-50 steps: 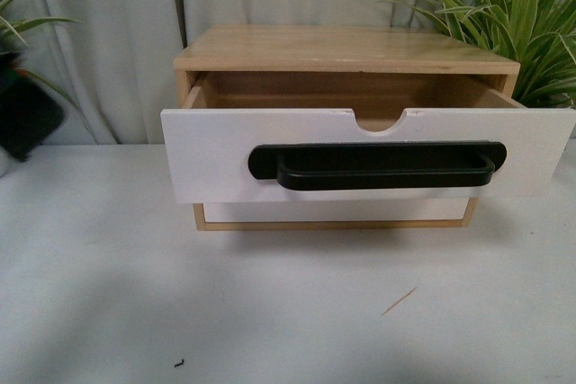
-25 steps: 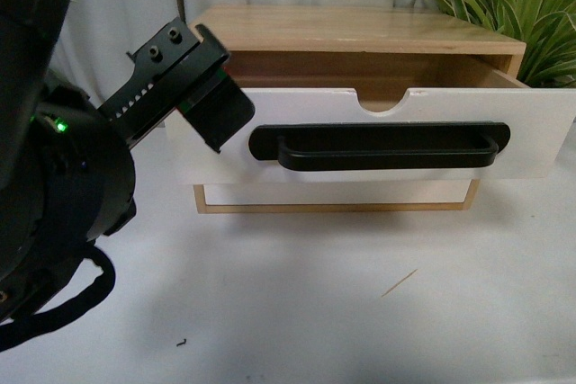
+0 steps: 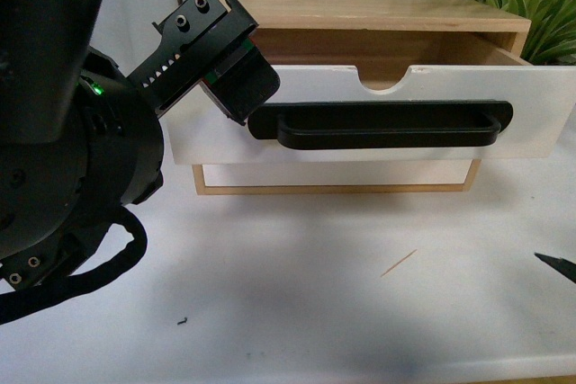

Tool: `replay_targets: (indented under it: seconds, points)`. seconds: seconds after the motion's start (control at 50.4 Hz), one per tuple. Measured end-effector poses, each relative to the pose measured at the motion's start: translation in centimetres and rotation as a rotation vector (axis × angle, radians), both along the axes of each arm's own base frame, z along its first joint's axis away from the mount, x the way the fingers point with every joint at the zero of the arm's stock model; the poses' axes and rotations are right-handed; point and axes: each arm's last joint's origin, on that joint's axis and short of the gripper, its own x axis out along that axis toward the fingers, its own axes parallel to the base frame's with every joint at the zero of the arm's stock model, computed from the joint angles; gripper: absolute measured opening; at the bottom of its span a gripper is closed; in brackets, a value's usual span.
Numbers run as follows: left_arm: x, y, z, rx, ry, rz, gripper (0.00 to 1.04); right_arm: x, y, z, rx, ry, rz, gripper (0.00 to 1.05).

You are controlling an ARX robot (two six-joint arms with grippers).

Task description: Close drawer sideways

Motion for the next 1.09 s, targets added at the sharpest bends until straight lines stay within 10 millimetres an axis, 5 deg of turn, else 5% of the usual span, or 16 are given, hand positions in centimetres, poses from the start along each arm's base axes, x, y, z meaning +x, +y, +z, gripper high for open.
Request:
replay_targets:
  seconds: [0.634,1.09]
  points:
    - [2.0,-1.2,-0.1,0.018,0.016,-0.050,0.99,5.9,2.8,0.4,-0.003,0.011,-0.023,0.96]
    - [6.8,-2.8,0.8,0.053,0.016,-0.121,0.99,11.0,4.2,0.6,0.009,0.005,-0.072,0.96]
